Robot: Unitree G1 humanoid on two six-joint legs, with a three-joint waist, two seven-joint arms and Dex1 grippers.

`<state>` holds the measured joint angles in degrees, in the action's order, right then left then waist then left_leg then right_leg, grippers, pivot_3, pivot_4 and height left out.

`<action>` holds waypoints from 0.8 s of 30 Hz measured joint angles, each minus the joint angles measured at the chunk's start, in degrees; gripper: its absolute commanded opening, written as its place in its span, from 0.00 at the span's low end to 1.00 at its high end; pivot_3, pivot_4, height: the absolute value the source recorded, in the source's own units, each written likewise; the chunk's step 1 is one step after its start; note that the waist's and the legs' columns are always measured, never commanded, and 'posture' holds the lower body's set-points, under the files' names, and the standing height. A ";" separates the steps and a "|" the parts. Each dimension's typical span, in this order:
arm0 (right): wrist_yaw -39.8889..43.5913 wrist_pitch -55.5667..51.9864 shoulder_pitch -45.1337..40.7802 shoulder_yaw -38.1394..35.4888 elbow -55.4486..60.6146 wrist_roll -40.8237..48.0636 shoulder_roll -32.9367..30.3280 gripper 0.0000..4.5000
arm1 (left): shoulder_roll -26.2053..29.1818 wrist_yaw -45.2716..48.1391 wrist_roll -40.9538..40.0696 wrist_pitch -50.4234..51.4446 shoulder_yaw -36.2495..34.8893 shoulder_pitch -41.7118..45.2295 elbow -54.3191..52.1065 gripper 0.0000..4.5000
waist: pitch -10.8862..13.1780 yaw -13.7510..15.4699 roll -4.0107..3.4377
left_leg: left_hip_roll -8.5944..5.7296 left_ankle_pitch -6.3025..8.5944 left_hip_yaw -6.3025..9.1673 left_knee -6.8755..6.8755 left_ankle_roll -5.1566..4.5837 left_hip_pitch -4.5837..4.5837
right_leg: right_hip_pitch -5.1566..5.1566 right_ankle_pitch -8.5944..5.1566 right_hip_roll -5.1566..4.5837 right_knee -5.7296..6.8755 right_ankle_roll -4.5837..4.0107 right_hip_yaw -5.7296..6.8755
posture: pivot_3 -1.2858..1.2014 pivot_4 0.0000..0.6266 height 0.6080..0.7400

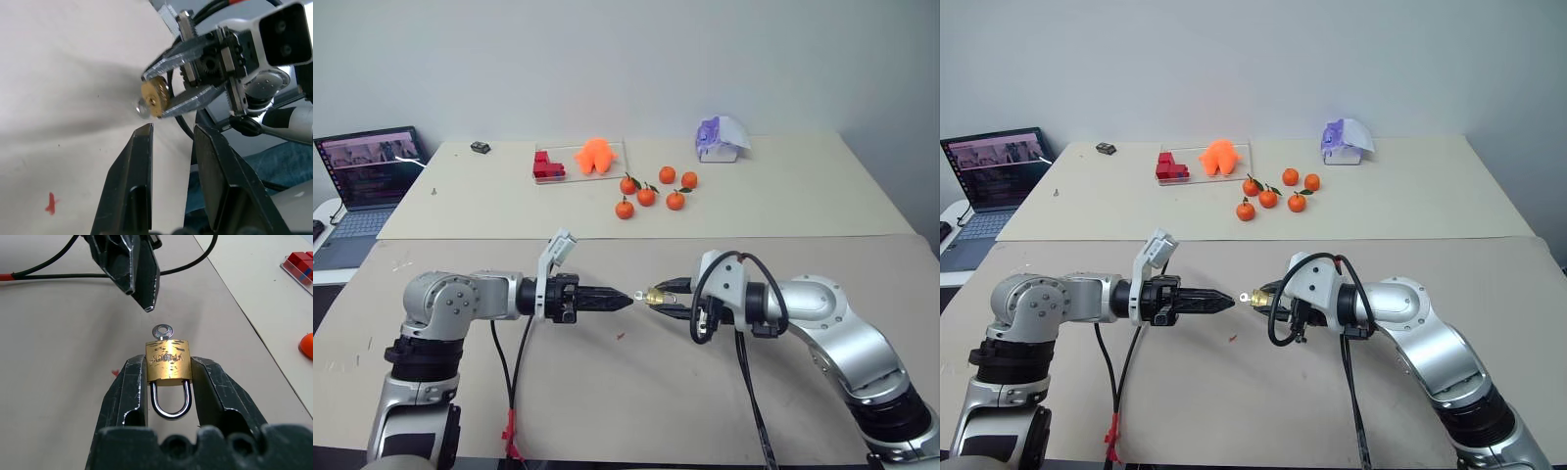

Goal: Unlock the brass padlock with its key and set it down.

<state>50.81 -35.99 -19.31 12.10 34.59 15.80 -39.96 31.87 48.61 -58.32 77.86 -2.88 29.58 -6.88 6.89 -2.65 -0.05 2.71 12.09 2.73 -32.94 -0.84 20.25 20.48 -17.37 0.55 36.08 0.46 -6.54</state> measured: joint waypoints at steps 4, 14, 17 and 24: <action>-0.57 -1.82 0.00 -1.11 1.99 1.47 -0.35 0.20 | -0.45 0.00 0.38 -0.34 0.81 0.11 0.64 0.30 | 0.01 0.02 0.02 | -0.01 0.00 0.03 -0.01 0.00 0.00 | 0.00 -0.01 -0.01 0.00 -0.01 0.02 | 0.52 0.24 0.96; -1.81 -4.63 0.01 -2.03 4.17 3.74 -1.62 0.20 | -1.10 0.39 1.02 -1.71 1.67 0.82 1.58 0.30 | 0.06 0.04 0.09 | -0.01 0.00 0.05 0.02 0.00 -0.01 | 0.00 -0.01 0.00 -0.01 -0.02 0.04 | 0.52 0.24 0.96; -2.56 -4.88 0.25 -2.03 4.71 4.36 -1.63 0.20 | -1.24 0.39 1.02 -1.74 1.66 1.68 1.96 0.30 | 0.07 0.02 0.10 | -0.02 0.00 0.04 0.01 0.00 0.00 | 0.00 -0.01 -0.01 -0.03 -0.02 0.04 | 0.52 0.24 0.96; -3.65 -5.68 0.59 -1.94 4.86 4.89 -1.63 0.20 | -1.25 0.42 1.97 -2.52 1.67 2.33 3.22 0.30 | 0.09 0.01 0.13 | -0.01 0.00 0.05 0.02 0.01 0.01 | 0.04 -0.01 -0.01 -0.01 -0.02 0.05 | 0.52 0.24 0.96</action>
<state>47.16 -41.67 -18.72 10.15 39.45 20.69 -41.59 30.62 49.03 -56.36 75.34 -1.22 31.92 -3.66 6.97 -2.64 0.08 2.70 12.09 2.78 -32.92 -0.83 20.26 20.52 -17.38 0.54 36.06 0.44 -6.49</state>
